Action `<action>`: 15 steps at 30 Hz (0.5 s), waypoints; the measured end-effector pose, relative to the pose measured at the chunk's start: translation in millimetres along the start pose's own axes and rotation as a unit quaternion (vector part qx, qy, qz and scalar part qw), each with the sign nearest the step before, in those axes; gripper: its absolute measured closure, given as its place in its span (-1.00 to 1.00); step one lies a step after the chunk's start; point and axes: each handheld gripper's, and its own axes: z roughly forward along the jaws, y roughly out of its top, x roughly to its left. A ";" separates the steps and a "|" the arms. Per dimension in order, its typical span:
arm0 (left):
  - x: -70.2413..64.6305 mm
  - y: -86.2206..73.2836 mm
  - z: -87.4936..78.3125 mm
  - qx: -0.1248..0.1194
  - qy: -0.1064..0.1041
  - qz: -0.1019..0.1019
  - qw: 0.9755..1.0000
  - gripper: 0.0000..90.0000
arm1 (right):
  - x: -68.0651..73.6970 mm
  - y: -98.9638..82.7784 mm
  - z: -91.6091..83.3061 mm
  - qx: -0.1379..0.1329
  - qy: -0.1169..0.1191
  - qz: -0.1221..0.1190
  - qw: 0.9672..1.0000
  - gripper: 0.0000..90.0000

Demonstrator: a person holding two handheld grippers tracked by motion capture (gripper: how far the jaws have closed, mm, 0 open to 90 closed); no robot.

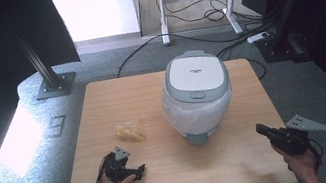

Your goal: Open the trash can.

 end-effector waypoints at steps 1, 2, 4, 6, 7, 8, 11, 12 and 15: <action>0.0 0.0 0.0 0.000 0.000 0.000 1.000 -1.00 | 0.8 2.4 -1.5 -0.004 0.001 -0.002 1.000 1.00; 0.0 0.0 0.0 0.000 0.000 0.000 1.000 -1.00 | 1.5 4.7 -2.9 -0.008 0.004 -0.002 1.000 1.00; 0.0 0.0 0.0 0.000 0.000 0.000 1.000 -1.00 | 3.1 8.8 -5.0 -0.014 0.012 -0.002 1.000 1.00; 0.2 0.0 -0.1 0.001 0.000 0.002 1.000 -1.00 | 5.5 14.7 -6.9 -0.019 0.018 -0.006 1.000 1.00; 0.1 0.0 0.0 0.000 -0.001 0.000 1.000 -1.00 | 6.7 17.5 -7.6 -0.021 0.020 -0.008 1.000 1.00; 0.1 0.0 0.0 0.000 -0.001 0.001 1.000 -1.00 | 7.9 20.4 -8.2 -0.023 0.021 -0.011 0.999 1.00; 0.1 0.1 0.1 0.000 -0.001 0.001 1.000 -1.00 | 11.1 29.5 -8.8 -0.028 0.024 -0.019 0.999 1.00; 0.1 0.1 0.1 0.000 -0.001 0.001 1.000 -1.00 | 12.0 32.6 -8.7 -0.029 0.026 -0.020 0.999 1.00; 0.1 0.1 0.1 0.000 -0.001 0.001 1.000 -1.00 | 14.8 42.1 -7.8 -0.034 0.032 -0.025 0.999 1.00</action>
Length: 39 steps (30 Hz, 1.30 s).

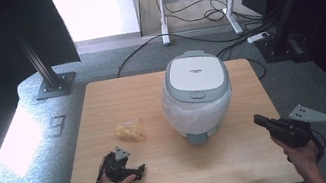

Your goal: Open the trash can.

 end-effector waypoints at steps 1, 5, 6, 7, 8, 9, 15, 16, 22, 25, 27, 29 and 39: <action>0.0 0.0 0.0 0.000 0.000 0.000 1.000 -1.00 | 0.5 2.5 0.5 -0.002 0.001 -0.001 1.000 1.00; 0.0 0.1 0.0 0.000 0.000 0.000 1.000 -1.00 | 3.7 17.7 2.4 -0.011 0.007 -0.011 1.000 1.00; 0.0 0.1 0.0 0.000 0.000 0.000 1.000 -1.00 | 4.2 20.0 2.8 -0.011 0.008 -0.012 1.000 1.00; 0.0 0.1 0.1 0.000 0.000 0.000 1.000 -1.00 | 4.5 22.9 3.5 -0.013 0.009 -0.015 1.000 1.00; 0.0 0.1 0.1 0.000 0.000 0.000 1.000 -1.00 | 5.3 26.9 4.6 -0.013 0.011 -0.016 1.000 1.00; 0.0 0.1 0.1 0.000 0.000 0.000 1.000 -1.00 | 5.6 28.8 5.4 -0.014 0.012 -0.017 1.000 1.00; 0.0 0.1 0.0 0.001 0.000 0.000 1.000 -1.00 | 8.3 42.3 11.9 -0.014 0.018 -0.023 0.999 1.00; 0.0 0.1 0.0 0.001 0.000 0.000 1.000 -1.00 | 8.7 44.6 13.2 -0.014 0.018 -0.024 0.999 1.00; -0.1 0.1 0.0 0.000 0.000 -0.001 1.000 -1.00 | 12.1 57.9 21.1 -0.014 0.024 -0.027 0.999 1.00; -0.1 0.2 0.0 0.000 0.000 -0.001 1.000 -1.00 | 14.5 62.7 23.8 -0.014 0.028 -0.030 0.999 1.00; -0.1 0.2 0.0 0.000 0.000 -0.001 1.000 -1.00 | 15.7 66.2 26.8 -0.014 0.031 -0.030 0.999 1.00; 0.0 0.2 0.1 0.000 0.000 0.000 1.000 -1.00 | 16.4 69.2 30.0 -0.012 0.034 -0.028 0.999 1.00; 0.1 0.5 0.2 0.001 -0.001 0.001 1.000 -1.00 | 24.8 83.4 48.2 -0.003 0.046 -0.038 0.998 1.00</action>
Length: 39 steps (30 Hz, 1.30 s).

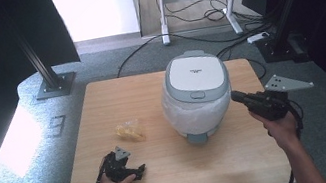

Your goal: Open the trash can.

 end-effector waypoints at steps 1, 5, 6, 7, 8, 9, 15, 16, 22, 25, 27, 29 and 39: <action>0.0 0.0 0.0 0.000 0.000 0.000 1.000 -1.00 | 1.0 1.6 2.2 0.001 0.001 -0.002 1.000 1.00; 0.0 0.0 0.0 0.000 0.000 0.000 1.000 -1.00 | 2.9 5.7 9.0 0.006 0.005 -0.005 1.000 1.00; 0.0 0.0 0.0 0.000 0.000 0.000 1.000 -1.00 | 3.1 6.2 10.1 0.007 0.006 -0.005 1.000 1.00; 0.0 0.0 0.1 0.000 0.000 0.000 1.000 -1.00 | 3.2 6.7 11.4 0.008 0.006 -0.005 1.000 1.00; 0.0 0.0 0.1 0.000 0.000 0.000 1.000 -1.00 | 3.2 6.7 11.4 0.008 0.006 -0.005 1.000 1.00; 0.0 0.0 0.0 0.000 0.000 0.000 1.000 -1.00 | 3.4 7.8 14.4 0.010 0.008 -0.006 1.000 1.00; 0.0 0.1 0.1 0.000 0.000 0.000 1.000 -1.00 | 4.1 11.7 20.1 0.011 0.013 -0.006 1.000 1.00; 0.0 0.1 0.1 0.000 -0.001 0.000 1.000 -1.00 | 4.4 12.3 20.9 0.012 0.014 -0.007 1.000 1.00; 0.1 0.2 0.2 -0.001 -0.001 0.000 1.000 -1.00 | 8.6 16.5 28.7 0.015 0.021 -0.011 1.000 1.00; 0.1 0.2 0.3 -0.001 -0.001 0.000 1.000 -1.00 | 9.8 17.8 32.5 0.017 0.024 -0.011 1.000 1.00; 0.1 0.2 0.3 -0.001 -0.001 0.000 1.000 -1.00 | 10.5 18.4 35.2 0.017 0.026 -0.011 0.999 1.00; 0.1 0.2 0.3 -0.001 -0.001 0.001 1.000 -1.00 | 11.5 19.0 38.1 0.019 0.027 -0.012 0.999 1.00; 0.2 0.2 0.2 0.000 -0.001 0.001 1.000 -1.00 | 15.5 23.5 52.0 0.025 0.036 -0.012 0.999 1.00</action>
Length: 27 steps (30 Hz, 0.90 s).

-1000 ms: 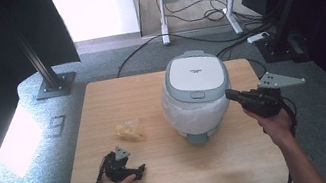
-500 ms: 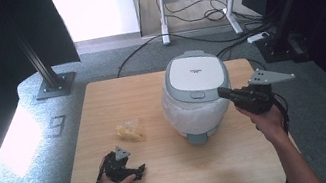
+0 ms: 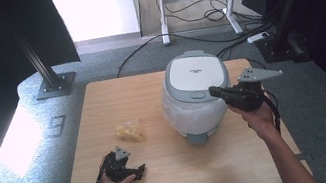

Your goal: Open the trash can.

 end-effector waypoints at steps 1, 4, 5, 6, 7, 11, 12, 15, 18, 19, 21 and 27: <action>0.0 0.0 0.0 0.000 0.000 0.000 1.000 -1.00 | 0.2 0.4 1.3 0.000 0.001 -0.001 1.000 1.00; 0.0 0.0 0.0 0.000 0.000 0.000 1.000 -1.00 | 1.9 1.8 7.3 0.004 0.005 -0.002 1.000 1.00; 0.0 0.0 0.0 0.000 0.000 0.000 1.000 -1.00 | 2.2 2.0 8.7 0.004 0.006 -0.001 1.000 1.00; 0.0 0.0 0.0 0.000 0.000 0.000 1.000 -1.00 | 2.8 2.2 10.8 0.005 0.007 -0.002 1.000 1.00; -0.1 0.0 0.0 -0.001 0.000 0.000 1.000 -1.00 | 3.4 2.2 12.6 0.006 0.008 -0.001 1.000 1.00; -0.1 0.0 0.0 -0.001 0.000 0.000 1.000 -1.00 | 5.9 2.2 17.8 0.009 0.012 -0.003 1.000 1.00; -0.1 0.0 0.0 -0.001 0.000 0.000 1.000 -1.00 | 6.4 2.3 19.0 0.009 0.013 -0.003 1.000 1.00; -0.1 0.0 0.0 -0.001 0.000 0.000 1.000 -1.00 | 7.4 2.5 21.6 0.010 0.015 -0.003 1.000 1.00; -0.1 0.0 0.0 -0.001 0.000 0.000 1.000 -1.00 | 7.9 2.6 24.6 0.011 0.016 -0.003 1.000 1.00; -0.1 0.0 0.0 -0.001 0.000 0.000 1.000 -1.00 | 8.0 2.5 25.7 0.012 0.016 -0.002 1.000 1.00; -0.1 0.0 0.0 -0.001 0.000 0.000 1.000 -1.00 | 7.8 2.0 27.8 0.014 0.017 -0.001 1.000 1.00; -0.1 0.0 0.0 -0.001 0.000 0.000 1.000 -1.00 | 7.2 -1.3 31.1 0.015 0.020 0.003 1.000 1.00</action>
